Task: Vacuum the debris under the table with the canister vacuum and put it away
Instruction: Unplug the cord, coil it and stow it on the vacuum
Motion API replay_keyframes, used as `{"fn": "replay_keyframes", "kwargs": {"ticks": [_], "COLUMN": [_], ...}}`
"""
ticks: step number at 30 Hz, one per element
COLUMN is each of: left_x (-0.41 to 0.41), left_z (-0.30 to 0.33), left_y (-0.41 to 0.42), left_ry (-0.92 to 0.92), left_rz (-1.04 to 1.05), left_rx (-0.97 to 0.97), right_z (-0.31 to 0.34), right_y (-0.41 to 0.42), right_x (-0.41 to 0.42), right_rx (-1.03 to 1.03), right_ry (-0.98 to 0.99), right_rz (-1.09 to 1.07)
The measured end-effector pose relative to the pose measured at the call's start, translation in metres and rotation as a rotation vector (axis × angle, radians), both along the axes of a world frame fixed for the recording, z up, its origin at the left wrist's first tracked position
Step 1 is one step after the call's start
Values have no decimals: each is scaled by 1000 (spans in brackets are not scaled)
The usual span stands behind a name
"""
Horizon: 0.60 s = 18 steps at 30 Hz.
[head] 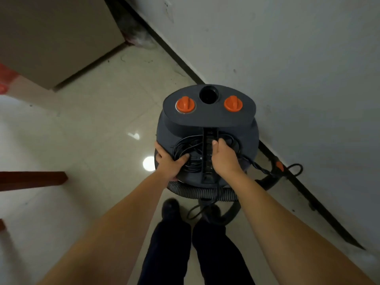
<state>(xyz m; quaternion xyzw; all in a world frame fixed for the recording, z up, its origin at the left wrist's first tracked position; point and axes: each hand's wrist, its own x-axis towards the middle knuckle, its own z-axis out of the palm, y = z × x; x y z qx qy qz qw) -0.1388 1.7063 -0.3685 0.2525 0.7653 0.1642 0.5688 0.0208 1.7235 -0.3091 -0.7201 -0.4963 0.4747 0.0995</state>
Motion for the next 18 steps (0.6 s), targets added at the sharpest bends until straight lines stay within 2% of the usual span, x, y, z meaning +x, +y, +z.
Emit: {"fn": "replay_keyframes", "kwargs": {"ticks": [5, 8, 18], "left_x": [57, 84, 147], "left_z": [-6, -4, -4], "left_y": [-79, -115, -230], "left_ry": [-19, -49, -15], "left_rz": [138, 150, -100], "left_rx": [13, 25, 51], "right_z": [-11, -13, -5], "right_y": [-69, -106, -257], "right_x": [42, 64, 144], "right_rx": [105, 141, 53], "right_ry": [-63, -100, -30], "right_rz": [15, 8, -141]}}
